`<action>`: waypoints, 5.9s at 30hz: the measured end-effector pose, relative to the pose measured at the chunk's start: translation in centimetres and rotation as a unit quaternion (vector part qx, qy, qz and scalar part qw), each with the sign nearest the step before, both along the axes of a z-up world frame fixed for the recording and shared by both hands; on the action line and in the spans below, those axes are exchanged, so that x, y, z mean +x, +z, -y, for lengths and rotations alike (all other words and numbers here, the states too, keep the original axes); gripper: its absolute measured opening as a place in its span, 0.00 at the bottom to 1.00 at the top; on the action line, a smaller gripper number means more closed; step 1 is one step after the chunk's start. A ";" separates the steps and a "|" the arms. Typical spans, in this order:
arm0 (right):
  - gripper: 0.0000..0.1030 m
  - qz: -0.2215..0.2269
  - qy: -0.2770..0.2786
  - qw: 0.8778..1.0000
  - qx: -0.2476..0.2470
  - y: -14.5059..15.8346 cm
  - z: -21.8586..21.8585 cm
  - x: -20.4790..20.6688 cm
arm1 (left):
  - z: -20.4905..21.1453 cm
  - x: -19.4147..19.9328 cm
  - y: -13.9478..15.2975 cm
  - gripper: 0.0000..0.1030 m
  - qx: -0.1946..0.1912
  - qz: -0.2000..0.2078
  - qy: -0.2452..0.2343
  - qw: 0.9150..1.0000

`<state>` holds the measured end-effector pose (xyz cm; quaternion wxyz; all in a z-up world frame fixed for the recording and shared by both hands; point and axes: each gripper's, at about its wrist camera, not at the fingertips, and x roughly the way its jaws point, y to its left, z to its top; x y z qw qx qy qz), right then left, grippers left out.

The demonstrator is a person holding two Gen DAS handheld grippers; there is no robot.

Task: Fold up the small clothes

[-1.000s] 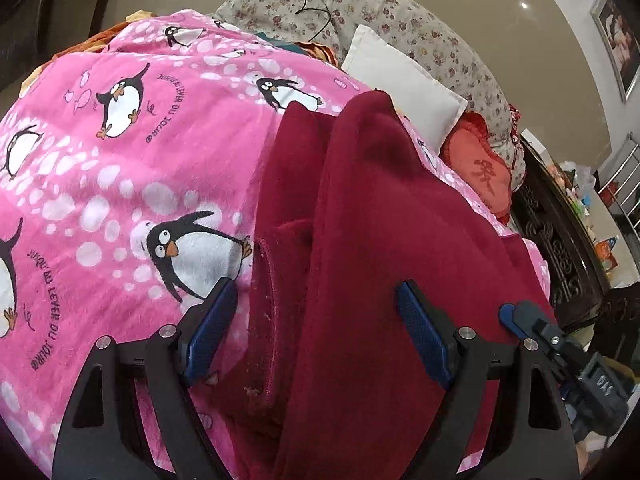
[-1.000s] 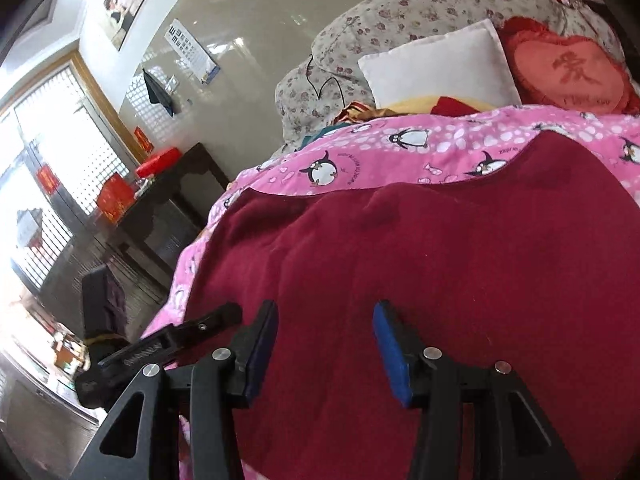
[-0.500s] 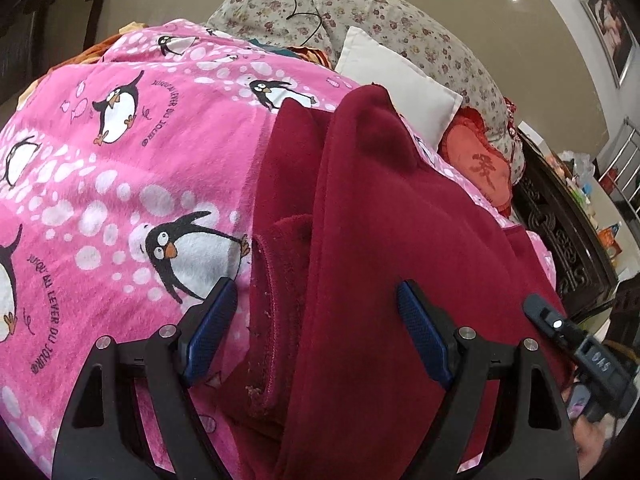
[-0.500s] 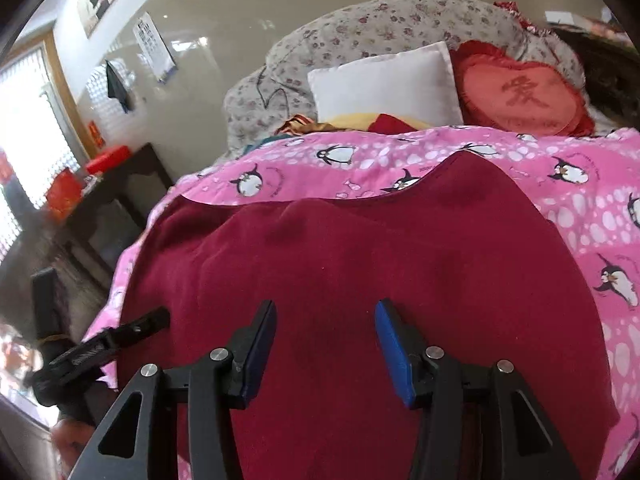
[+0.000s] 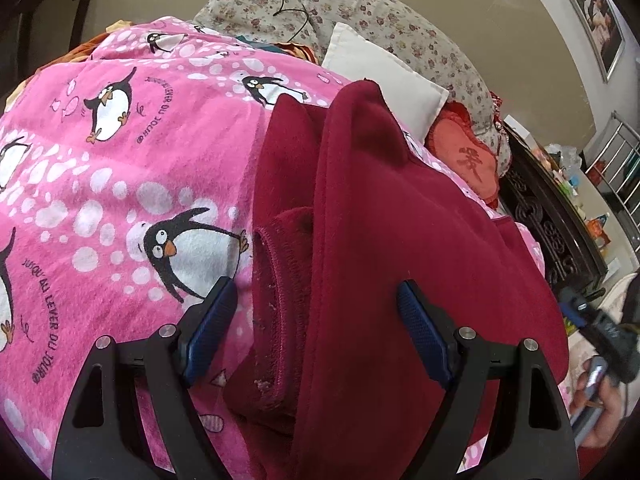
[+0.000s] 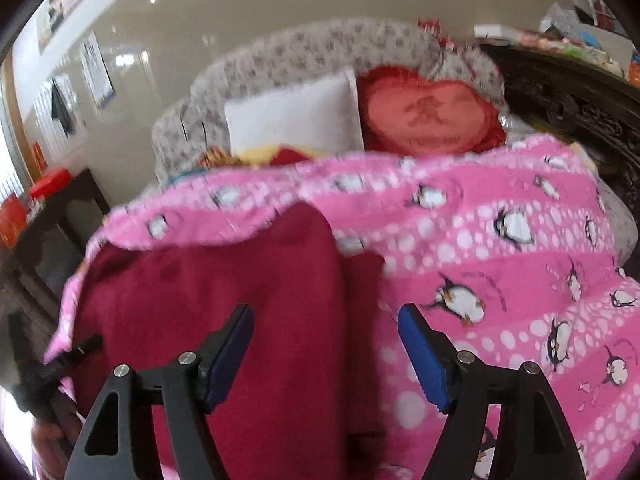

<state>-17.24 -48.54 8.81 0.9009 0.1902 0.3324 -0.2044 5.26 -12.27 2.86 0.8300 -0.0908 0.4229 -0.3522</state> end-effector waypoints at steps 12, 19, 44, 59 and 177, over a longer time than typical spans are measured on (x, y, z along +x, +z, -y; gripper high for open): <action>0.25 0.074 0.063 0.991 0.092 -0.7 0.1 -2.6 | -1.2 0.2 0.1 0.80 -0.027 -0.022 -0.018 0.999; 0.34 0.017 0.020 0.998 0.064 -2.6 -0.7 -2.0 | -1.4 0.3 0.3 0.80 -0.030 -0.030 -0.022 0.999; 0.44 -0.014 0.159 0.986 0.054 -3.7 -10.0 14.8 | 0.4 0.5 0.5 0.88 -0.016 -0.025 -0.036 0.999; 0.44 0.009 0.149 0.980 0.135 -3.5 -7.4 13.0 | 0.4 1.3 0.1 0.56 -0.062 -0.066 -0.056 0.994; 0.04 0.030 0.179 0.983 0.008 1.4 -4.7 -8.2 | 9.3 -20.0 4.8 0.58 0.038 0.083 -0.217 0.972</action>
